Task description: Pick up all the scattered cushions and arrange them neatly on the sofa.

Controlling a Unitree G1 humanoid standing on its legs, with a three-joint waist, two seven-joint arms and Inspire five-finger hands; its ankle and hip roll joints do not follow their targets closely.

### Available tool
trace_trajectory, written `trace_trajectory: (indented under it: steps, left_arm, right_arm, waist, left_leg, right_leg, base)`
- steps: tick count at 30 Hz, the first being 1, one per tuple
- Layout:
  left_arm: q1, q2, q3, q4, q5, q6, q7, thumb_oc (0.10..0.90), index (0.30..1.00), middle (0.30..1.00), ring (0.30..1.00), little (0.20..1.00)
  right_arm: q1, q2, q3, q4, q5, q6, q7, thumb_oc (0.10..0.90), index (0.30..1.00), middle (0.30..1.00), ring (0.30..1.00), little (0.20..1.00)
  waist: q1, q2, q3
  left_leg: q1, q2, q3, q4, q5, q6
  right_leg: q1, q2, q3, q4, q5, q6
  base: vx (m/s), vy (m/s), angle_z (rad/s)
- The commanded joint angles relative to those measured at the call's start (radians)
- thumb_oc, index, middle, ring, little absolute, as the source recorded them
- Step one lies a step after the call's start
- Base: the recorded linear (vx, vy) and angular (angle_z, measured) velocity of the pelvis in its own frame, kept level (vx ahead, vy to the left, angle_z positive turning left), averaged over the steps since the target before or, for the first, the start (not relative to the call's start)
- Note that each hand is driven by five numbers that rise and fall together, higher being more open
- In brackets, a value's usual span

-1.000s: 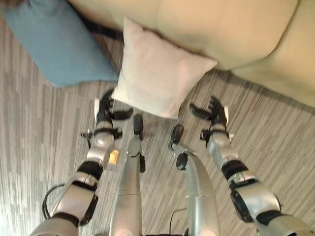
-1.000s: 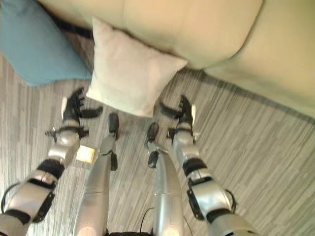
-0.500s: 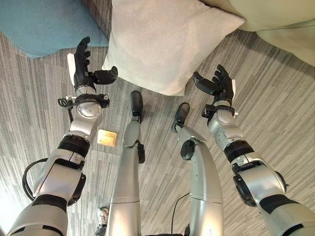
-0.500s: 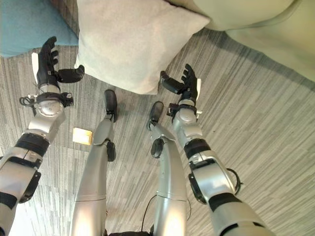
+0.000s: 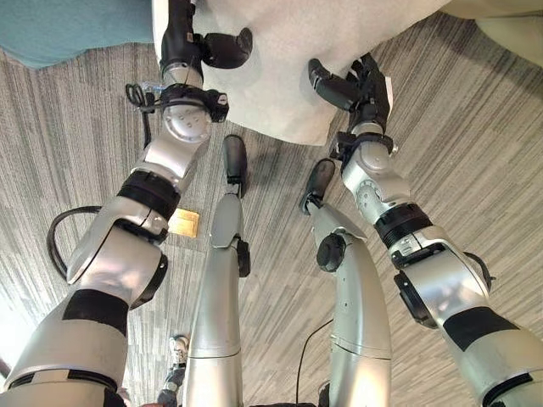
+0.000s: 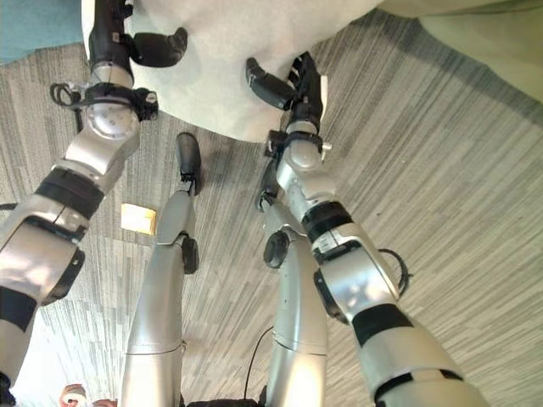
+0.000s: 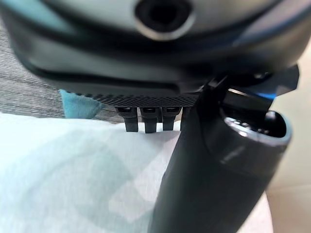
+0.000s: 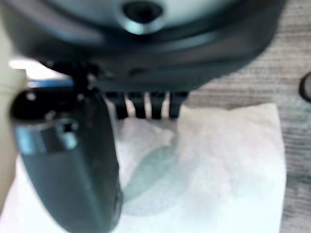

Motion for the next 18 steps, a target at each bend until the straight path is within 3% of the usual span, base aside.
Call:
trace_trajectory:
  steps: [1, 2, 3, 8, 15, 18]
  left_arm:
    - [-0.031, -0.080, 0.009, -0.053, -0.039, -0.056, -0.015, 0.584, 0.575, 0.575, 0.575, 0.575]
    - [-0.030, -0.092, 0.007, -0.061, -0.048, -0.060, -0.016, 0.400, 0.300, 0.300, 0.300, 0.300]
    - [-0.034, -0.104, 0.007, -0.076, -0.057, -0.064, -0.018, 0.400, 0.300, 0.300, 0.300, 0.300]
    - [-0.026, -0.100, 0.015, -0.142, -0.067, -0.081, -0.025, 0.400, 0.300, 0.300, 0.300, 0.300]
    - [0.049, -0.080, 0.052, -0.320, -0.048, -0.103, -0.004, 0.400, 0.300, 0.300, 0.300, 0.300]
    - [0.148, -0.084, 0.089, -0.420, -0.013, -0.105, 0.009, 0.400, 0.300, 0.300, 0.300, 0.300]
  right_arm:
    - [-0.093, 0.096, 0.099, -0.091, 0.004, -0.084, 0.051, 0.571, 0.556, 0.556, 0.556, 0.556]
    - [-0.100, 0.103, 0.104, -0.106, 0.004, -0.091, 0.052, 0.424, 0.335, 0.335, 0.335, 0.335]
    - [-0.104, 0.110, 0.107, -0.128, 0.006, -0.099, 0.055, 0.400, 0.300, 0.300, 0.300, 0.300]
    - [-0.095, 0.105, 0.097, -0.213, 0.012, -0.137, 0.069, 0.400, 0.300, 0.300, 0.300, 0.300]
    - [0.034, 0.046, 0.095, -0.373, -0.074, -0.154, 0.083, 0.400, 0.300, 0.300, 0.300, 0.300]
    - [0.141, 0.040, 0.080, -0.460, -0.112, -0.160, 0.102, 0.400, 0.300, 0.300, 0.300, 0.300]
  waist:
    - [-0.001, 0.034, -0.036]
    - [-0.001, 0.034, -0.036]
    - [-0.003, 0.032, -0.036]
    - [-0.008, 0.032, -0.036]
    - [-0.025, 0.035, -0.037]
    - [-0.031, 0.034, -0.037]
  left_leg:
    - [-0.023, -0.021, 0.035, 0.130, -0.206, 0.027]
    - [-0.023, -0.021, 0.034, 0.129, -0.205, 0.027]
    - [-0.024, -0.022, 0.035, 0.131, -0.204, 0.027]
    - [-0.013, -0.020, 0.031, 0.115, -0.195, 0.024]
    - [0.031, -0.017, 0.023, 0.075, -0.183, 0.018]
    - [0.071, -0.011, 0.015, 0.042, -0.173, 0.012]
  right_leg:
    - [0.049, 0.025, 0.097, -0.090, -0.028, 0.118]
    - [0.046, 0.027, 0.097, -0.088, -0.027, 0.119]
    - [0.044, 0.030, 0.096, -0.086, -0.026, 0.119]
    - [0.052, 0.040, 0.103, -0.096, -0.019, 0.121]
    - [0.091, 0.058, 0.105, -0.126, -0.013, 0.119]
    - [0.129, 0.072, 0.104, -0.154, -0.004, 0.119]
  base:
    - [0.00, -0.032, 0.07]
    - [0.00, -0.029, 0.03]
    - [0.00, 0.000, 0.00]
    - [0.00, -0.006, 0.00]
    - [-0.02, -0.038, 0.01]
    - [-0.03, -0.058, 0.00]
